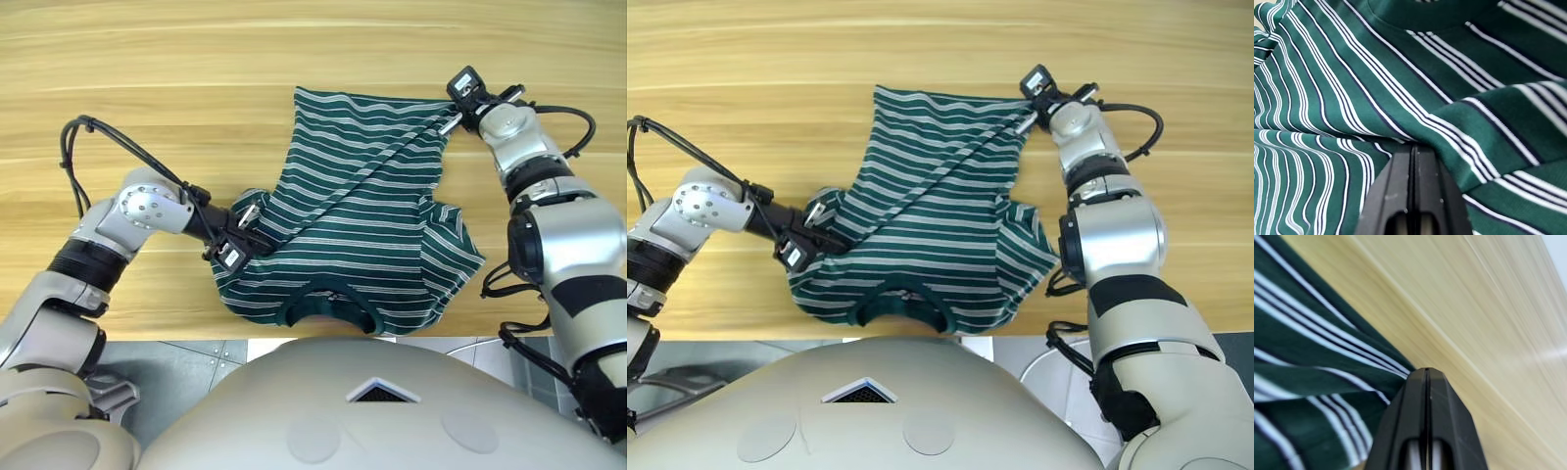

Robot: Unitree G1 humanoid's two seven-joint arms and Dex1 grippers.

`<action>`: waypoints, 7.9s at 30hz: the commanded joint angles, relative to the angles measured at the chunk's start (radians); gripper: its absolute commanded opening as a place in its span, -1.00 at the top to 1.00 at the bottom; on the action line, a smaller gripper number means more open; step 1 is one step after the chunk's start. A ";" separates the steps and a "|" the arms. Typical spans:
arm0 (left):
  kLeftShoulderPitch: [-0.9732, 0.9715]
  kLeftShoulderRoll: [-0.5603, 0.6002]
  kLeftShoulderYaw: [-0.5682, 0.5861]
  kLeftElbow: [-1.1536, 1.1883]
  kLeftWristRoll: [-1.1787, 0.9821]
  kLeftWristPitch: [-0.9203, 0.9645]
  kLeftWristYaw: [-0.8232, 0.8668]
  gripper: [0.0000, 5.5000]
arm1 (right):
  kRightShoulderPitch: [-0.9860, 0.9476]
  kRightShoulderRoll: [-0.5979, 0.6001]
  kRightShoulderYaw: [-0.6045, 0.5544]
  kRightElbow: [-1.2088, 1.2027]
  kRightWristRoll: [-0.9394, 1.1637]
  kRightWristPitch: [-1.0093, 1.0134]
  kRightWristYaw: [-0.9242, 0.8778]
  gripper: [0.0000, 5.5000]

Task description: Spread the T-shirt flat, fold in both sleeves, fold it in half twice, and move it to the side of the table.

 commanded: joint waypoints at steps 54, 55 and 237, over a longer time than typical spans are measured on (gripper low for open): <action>-0.322 -0.338 0.277 0.491 0.056 -0.014 0.348 1.00 | 1.368 -0.532 -0.180 -1.231 0.420 -0.628 0.694 1.00; -0.363 -0.358 0.270 0.543 0.097 -0.023 0.393 1.00 | 1.368 -0.530 -0.178 -1.236 0.418 -0.625 0.692 1.00; 0.200 -0.036 0.227 -0.277 0.043 0.173 0.348 0.99 | 1.334 -0.383 -0.189 -1.404 0.639 -0.587 0.783 1.00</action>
